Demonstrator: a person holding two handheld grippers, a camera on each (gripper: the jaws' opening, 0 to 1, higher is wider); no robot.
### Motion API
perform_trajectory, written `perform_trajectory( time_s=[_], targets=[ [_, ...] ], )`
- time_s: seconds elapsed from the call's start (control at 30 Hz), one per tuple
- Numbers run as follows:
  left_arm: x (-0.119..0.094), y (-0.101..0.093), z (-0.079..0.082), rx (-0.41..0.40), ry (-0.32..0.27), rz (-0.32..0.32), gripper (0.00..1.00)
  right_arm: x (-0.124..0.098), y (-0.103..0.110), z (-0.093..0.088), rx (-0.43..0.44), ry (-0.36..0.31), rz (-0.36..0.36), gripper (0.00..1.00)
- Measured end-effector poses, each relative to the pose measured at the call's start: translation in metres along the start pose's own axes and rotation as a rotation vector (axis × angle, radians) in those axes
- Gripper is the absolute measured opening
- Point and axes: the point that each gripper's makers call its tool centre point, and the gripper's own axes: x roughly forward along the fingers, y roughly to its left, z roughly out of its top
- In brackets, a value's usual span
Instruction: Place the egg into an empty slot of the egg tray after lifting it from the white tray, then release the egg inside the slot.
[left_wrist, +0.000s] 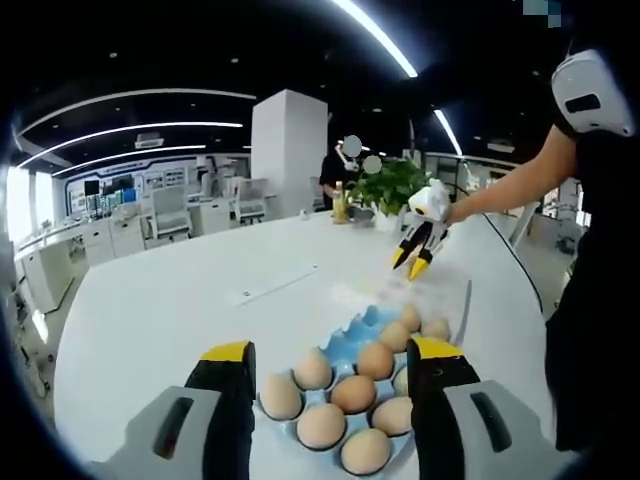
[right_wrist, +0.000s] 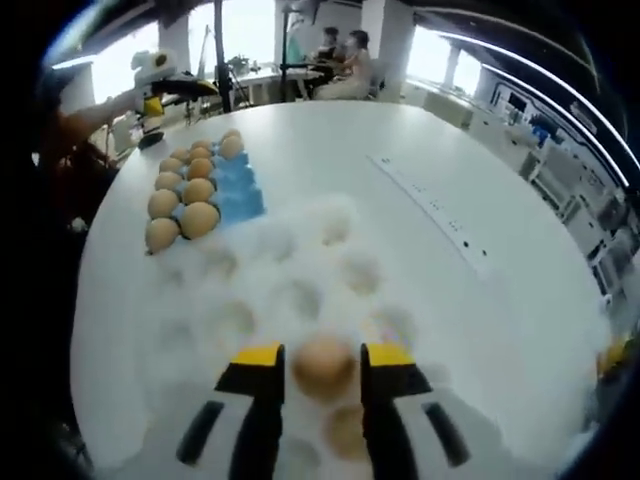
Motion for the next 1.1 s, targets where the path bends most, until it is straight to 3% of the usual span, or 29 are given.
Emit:
perform_trajectory(
  time_s=[0.3, 0.43, 0.53, 0.73, 1.1],
  targets=[
    [0.000, 0.001, 0.000, -0.001, 0.001, -0.001, 0.62, 0.001, -0.003, -0.002, 0.035, 0.010, 0.032, 0.30],
    [0.001, 0.001, -0.001, 0.000, 0.001, -0.003, 0.62, 0.002, -0.001, -0.003, 0.018, 0.045, 0.061, 0.29],
    [0.001, 0.002, -0.001, -0.002, 0.002, -0.002, 0.62, 0.005, 0.000, -0.003, 0.008, 0.085, 0.058, 0.28],
    [0.002, 0.001, -0.001, -0.004, 0.004, -0.007, 0.61, 0.002, -0.002, -0.004, 0.039, 0.081, 0.040, 0.25],
    [0.000, 0.002, -0.001, -0.004, 0.003, -0.001, 0.61, -0.007, -0.001, 0.005, -0.050, 0.095, 0.020, 0.24]
  ],
)
